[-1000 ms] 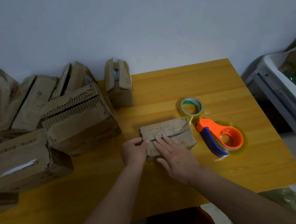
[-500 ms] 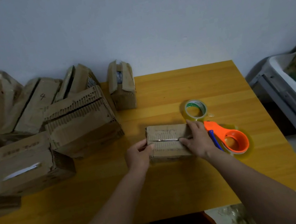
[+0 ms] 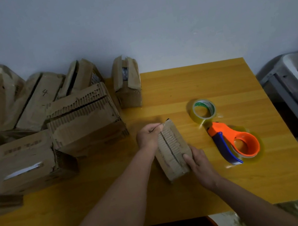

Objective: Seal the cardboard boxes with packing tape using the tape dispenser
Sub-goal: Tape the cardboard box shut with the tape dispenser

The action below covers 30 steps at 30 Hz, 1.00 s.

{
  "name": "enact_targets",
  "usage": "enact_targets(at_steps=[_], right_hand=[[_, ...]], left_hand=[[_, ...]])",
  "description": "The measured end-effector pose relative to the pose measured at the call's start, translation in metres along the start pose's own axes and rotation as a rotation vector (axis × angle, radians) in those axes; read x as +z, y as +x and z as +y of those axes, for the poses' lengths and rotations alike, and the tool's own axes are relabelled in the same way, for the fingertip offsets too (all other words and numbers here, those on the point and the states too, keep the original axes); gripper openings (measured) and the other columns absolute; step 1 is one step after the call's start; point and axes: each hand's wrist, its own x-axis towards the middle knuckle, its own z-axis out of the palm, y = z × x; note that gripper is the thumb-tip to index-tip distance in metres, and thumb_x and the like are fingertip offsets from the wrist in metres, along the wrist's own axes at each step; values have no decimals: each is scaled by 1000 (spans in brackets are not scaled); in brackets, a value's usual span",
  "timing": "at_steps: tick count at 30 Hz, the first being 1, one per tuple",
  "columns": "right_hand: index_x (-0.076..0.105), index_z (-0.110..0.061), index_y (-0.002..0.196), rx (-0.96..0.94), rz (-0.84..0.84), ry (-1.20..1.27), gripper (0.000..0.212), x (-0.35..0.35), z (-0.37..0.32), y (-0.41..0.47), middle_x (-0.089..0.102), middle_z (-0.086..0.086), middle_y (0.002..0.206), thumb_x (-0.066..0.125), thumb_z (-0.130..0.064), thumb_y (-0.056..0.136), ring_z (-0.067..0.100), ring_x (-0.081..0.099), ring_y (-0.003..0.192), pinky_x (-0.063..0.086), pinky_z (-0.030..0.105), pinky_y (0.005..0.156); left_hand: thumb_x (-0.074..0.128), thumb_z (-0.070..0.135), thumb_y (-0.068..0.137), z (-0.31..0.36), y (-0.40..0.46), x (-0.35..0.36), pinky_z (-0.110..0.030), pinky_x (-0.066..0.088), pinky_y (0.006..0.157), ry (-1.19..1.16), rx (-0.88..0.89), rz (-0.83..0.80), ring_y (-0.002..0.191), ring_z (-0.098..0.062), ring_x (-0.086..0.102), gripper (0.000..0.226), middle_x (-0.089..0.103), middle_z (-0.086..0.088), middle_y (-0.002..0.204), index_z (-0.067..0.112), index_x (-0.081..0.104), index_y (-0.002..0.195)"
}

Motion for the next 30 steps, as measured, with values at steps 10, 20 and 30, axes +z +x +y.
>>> enact_targets(at_steps=[10,20,30], right_hand=[[20,-23,152,-210,260,-329,59,-18,-43,20,30,10,146,42,-39,99,25,26,135,22,34,111],[58,-10,108,-154,46,-346,28,-2,-74,105,47,14,118,46,-34,99,35,39,110,26,33,92],[14,-47,146,-329,-228,-110,85,-21,-4,1,13,-3,153,70,-25,86,13,15,143,19,27,116]], left_hand=[[34,49,101,-22,-39,-19,-43,14,118,313,218,-1,148,-21,7,68,4,-1,163,24,3,155],[57,73,75,-59,-73,-22,-31,-14,114,969,473,-211,136,-16,-36,127,-37,-6,149,10,-28,145],[53,58,87,-46,-53,-23,-42,16,118,1006,615,-357,137,-10,-31,95,-33,14,149,25,-6,154]])
